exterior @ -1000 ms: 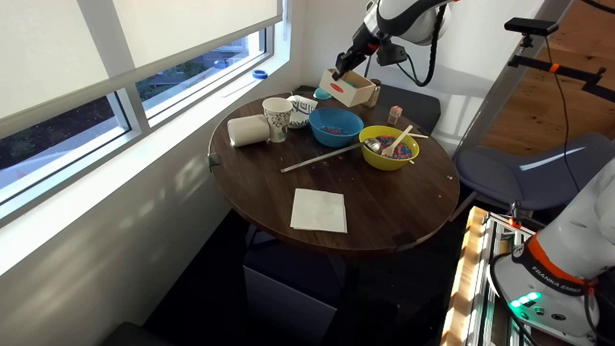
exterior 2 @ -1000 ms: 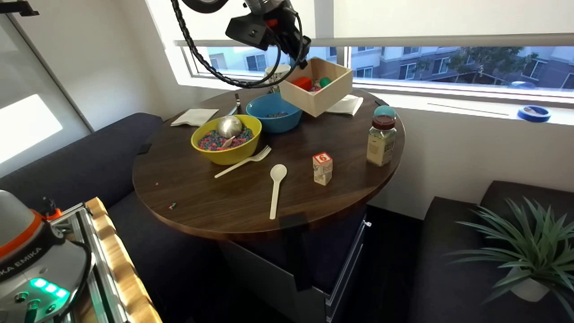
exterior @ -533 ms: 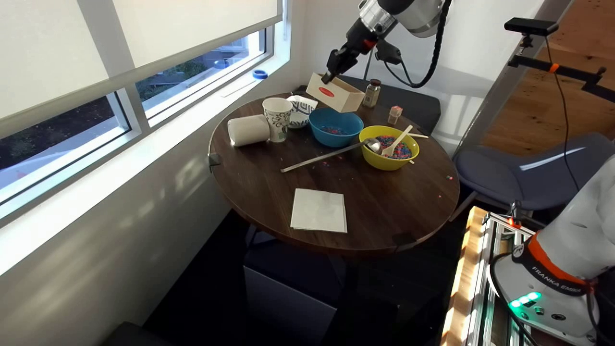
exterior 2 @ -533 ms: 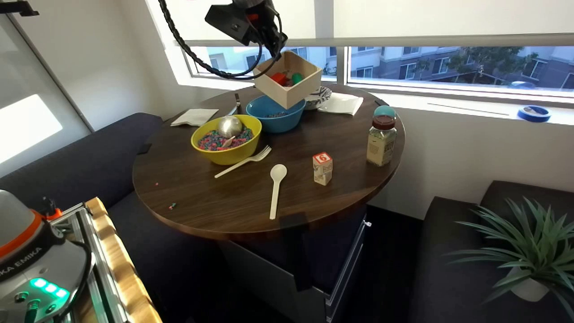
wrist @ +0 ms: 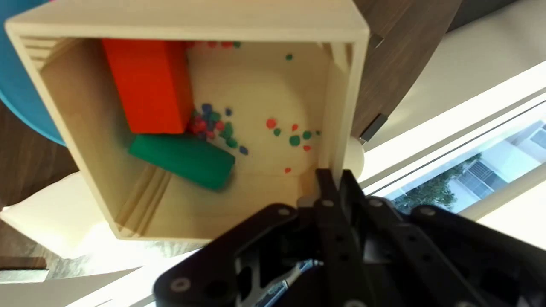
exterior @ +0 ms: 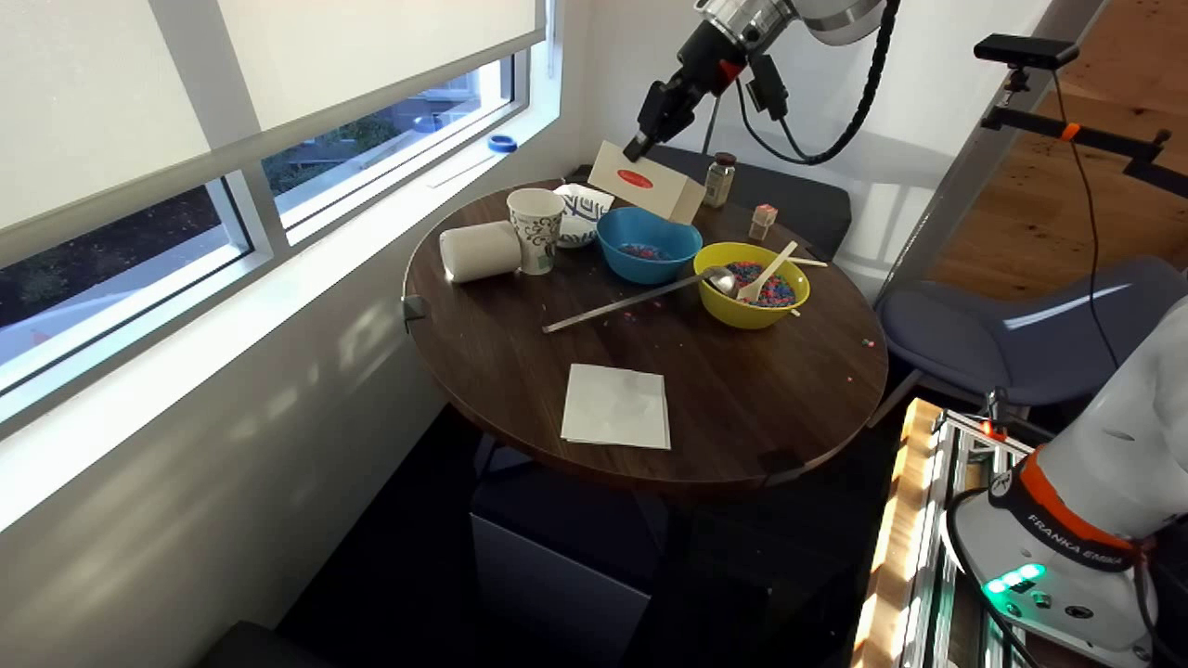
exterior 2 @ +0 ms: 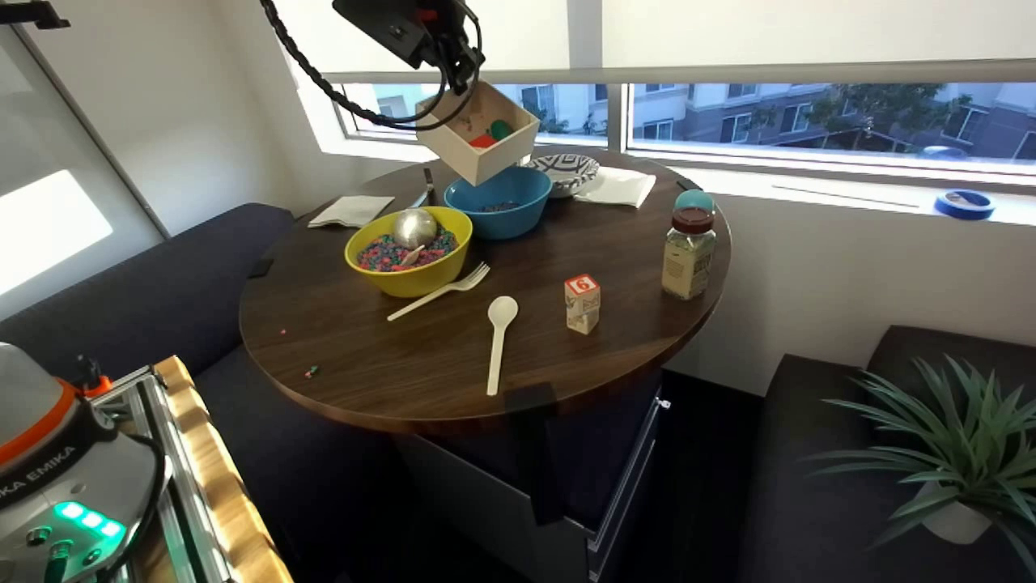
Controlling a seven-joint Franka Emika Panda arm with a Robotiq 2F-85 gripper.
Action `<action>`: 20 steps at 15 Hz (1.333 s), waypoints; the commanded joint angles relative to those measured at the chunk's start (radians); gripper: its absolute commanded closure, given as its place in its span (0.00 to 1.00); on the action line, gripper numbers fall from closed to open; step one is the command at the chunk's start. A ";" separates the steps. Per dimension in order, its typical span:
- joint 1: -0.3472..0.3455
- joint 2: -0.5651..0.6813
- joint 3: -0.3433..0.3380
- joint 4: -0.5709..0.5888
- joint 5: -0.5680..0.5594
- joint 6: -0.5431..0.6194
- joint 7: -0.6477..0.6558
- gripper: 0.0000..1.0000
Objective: Spill the contents of the box into the blue bowl
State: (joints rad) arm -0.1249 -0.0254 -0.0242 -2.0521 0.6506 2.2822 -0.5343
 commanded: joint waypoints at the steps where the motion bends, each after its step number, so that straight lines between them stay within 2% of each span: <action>1: 0.016 -0.024 -0.037 -0.008 0.070 -0.087 -0.037 0.93; 13: -0.040 0.057 -0.143 0.106 0.296 -0.401 -0.074 0.93; 20: -0.098 0.148 -0.173 0.179 0.420 -0.555 -0.084 0.93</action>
State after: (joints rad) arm -0.2000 0.0773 -0.1905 -1.9185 0.9980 1.7951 -0.6014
